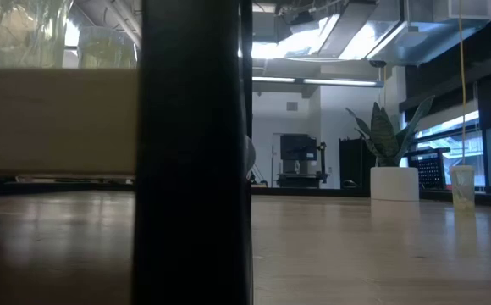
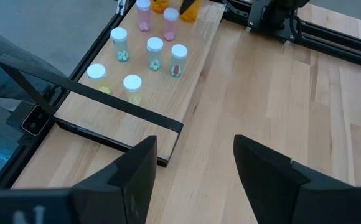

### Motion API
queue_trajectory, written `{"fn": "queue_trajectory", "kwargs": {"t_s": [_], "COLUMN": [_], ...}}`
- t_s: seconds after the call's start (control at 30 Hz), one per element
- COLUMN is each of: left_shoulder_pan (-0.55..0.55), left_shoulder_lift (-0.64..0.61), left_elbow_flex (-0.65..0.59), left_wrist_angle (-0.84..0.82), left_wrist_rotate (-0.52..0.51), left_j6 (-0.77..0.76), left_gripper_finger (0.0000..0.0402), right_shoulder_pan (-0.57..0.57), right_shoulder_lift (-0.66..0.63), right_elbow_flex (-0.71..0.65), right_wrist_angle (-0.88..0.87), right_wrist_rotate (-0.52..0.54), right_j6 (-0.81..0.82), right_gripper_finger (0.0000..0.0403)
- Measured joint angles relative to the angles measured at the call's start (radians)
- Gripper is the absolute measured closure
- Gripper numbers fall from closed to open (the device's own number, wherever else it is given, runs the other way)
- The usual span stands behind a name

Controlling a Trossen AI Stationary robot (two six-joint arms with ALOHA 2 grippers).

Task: Pick and place medicine bottles onto shelf by color
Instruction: Put the yellow pill bottle on the shelf aligned with the other yellow pill bottle

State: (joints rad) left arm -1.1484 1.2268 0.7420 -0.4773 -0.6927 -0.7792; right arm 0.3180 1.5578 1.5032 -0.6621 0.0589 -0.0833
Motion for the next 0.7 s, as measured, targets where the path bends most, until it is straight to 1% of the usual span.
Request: {"fn": "queue_trajectory", "kwargs": {"t_s": [0.17, 0.33, 0.4, 0.57, 0.63, 0.7], "left_shoulder_pan": [0.006, 0.057, 0.087, 0.189, 0.236, 0.287], "left_shoulder_lift": [-0.053, -0.101, -0.118, -0.157, -0.17, -0.183], "left_elbow_flex": [0.034, 0.067, 0.076, 0.078, 0.078, 0.078], "left_wrist_angle": [-0.01, -0.008, -0.006, -0.008, -0.009, -0.008], "left_wrist_rotate": [0.003, -0.022, -0.04, -0.048, -0.043, -0.015], "left_j6": [0.008, 0.048, 0.095, 0.231, 0.257, 0.267], "left_gripper_finger": [0.0159, 0.0159, 0.0159, 0.0159, 0.0159, 0.0159], "right_shoulder_pan": [0.0, 0.0, 0.0, 0.0, 0.0, 0.0], "right_shoulder_lift": [0.0, 0.0, 0.0, 0.0, 0.0, 0.0], "right_elbow_flex": [0.0, 0.0, 0.0, 0.0, 0.0, 0.0], "right_wrist_angle": [0.0, 0.0, 0.0, 0.0, 0.0, 0.0], "right_wrist_rotate": [0.0, 0.0, 0.0, 0.0, 0.0, 0.0], "right_j6": [0.0, 0.0, 0.0, 0.0, -0.001, -0.001], "right_gripper_finger": [0.0189, 0.0188, 0.0188, 0.0189, 0.0189, 0.0189]}}
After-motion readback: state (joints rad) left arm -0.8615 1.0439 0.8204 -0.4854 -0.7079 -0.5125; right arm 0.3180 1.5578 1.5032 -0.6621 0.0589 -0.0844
